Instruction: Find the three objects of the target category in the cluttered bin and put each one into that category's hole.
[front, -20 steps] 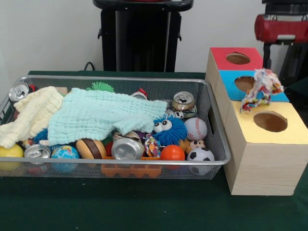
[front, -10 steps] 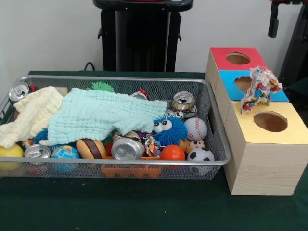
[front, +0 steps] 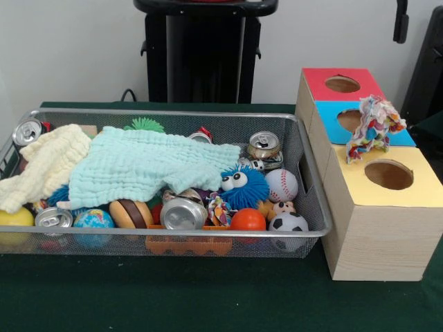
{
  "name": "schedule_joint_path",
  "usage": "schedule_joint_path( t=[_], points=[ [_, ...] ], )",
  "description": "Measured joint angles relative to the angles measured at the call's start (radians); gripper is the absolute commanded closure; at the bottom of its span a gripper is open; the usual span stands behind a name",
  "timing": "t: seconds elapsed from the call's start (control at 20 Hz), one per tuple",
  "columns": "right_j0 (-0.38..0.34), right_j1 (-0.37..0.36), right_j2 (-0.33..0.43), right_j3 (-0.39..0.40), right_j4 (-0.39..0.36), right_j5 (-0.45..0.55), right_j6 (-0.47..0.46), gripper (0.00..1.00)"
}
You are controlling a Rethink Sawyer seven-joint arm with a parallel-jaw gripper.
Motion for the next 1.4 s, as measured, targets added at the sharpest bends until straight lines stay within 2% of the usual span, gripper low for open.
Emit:
schedule_joint_path(
  t=[0.35,0.8,1.4],
  points=[
    [-0.01,0.003,0.002,0.0,0.006,-0.037,0.0,0.0],
    [-0.044,0.054,0.003,0.0,0.006,-0.213,0.0,0.0],
    [-0.073,0.115,0.008,0.012,0.005,-0.315,0.0,0.0]
  ],
)
